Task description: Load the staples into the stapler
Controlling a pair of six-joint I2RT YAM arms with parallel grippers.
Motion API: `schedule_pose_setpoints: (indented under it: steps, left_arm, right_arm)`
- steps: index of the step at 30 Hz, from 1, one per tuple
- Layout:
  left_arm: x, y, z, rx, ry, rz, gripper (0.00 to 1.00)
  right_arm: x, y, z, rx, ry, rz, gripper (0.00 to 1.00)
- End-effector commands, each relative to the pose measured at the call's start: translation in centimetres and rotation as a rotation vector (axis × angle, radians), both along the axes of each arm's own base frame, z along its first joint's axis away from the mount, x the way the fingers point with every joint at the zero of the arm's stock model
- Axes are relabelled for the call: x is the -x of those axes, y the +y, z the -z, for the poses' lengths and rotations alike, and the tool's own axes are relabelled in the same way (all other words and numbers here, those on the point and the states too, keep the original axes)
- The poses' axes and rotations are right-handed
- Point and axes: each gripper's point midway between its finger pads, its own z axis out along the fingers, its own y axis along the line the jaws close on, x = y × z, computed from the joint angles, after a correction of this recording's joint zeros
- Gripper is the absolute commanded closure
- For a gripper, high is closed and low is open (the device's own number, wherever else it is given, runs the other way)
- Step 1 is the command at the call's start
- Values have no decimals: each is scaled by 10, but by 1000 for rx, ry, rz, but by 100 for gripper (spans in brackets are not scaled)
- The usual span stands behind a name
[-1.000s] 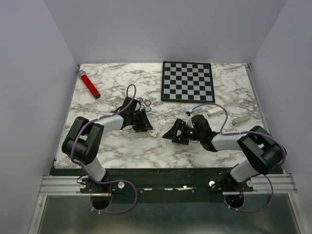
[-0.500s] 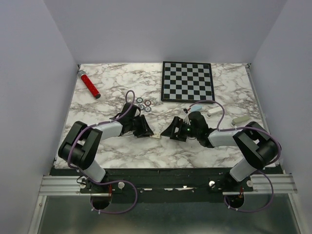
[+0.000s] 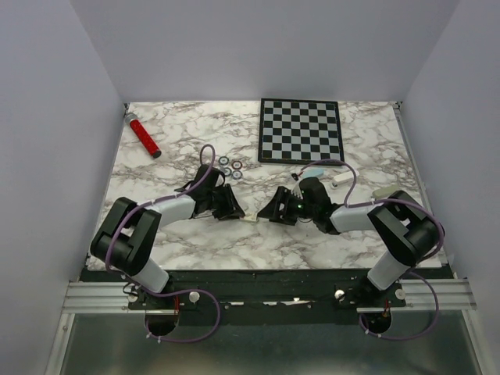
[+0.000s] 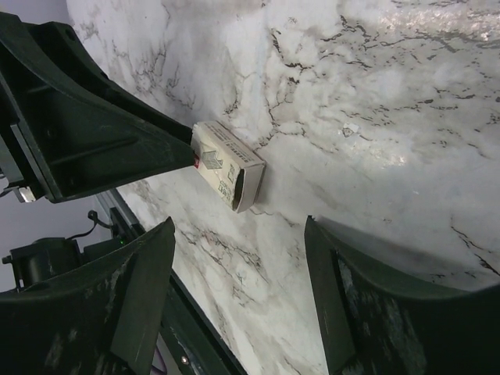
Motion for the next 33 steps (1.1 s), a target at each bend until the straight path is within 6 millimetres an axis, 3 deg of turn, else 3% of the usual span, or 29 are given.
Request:
schedule_pose_setpoints:
  steps: [1,3,4,8,9,13,14,20,24,33]
  left_arm:
    - [-4,-4,0,-12,-3,17,62]
    - [-4,-7,2,-10,2,25,63]
    - [-3,-8,2,-8,4,28,69]
    - [-1,-11,5,-5,17,39,70]
    - [0,-12,6,-5,20,41,76]
    - [3,-13,7,-6,22,49,77]
    - [4,-13,7,-3,24,51,82]
    - [7,-19,4,14,20,63,89]
    - [8,-19,0,26,15,57,99]
    - [12,-22,-5,59,17,57,100]
  right_arm:
    - [2,2,13,29,15,-18,26]
    - [2,2,16,30,23,-19,28]
    - [2,2,17,30,27,-18,28]
    - [3,2,23,39,37,-19,31]
    - [4,2,25,42,43,-20,31]
    - [5,0,30,56,49,-22,32]
    - [5,-1,30,59,49,-23,32]
    - [7,-3,37,75,59,-25,34]
    - [7,-6,40,96,61,-22,39]
    - [4,-13,39,158,33,-20,52]
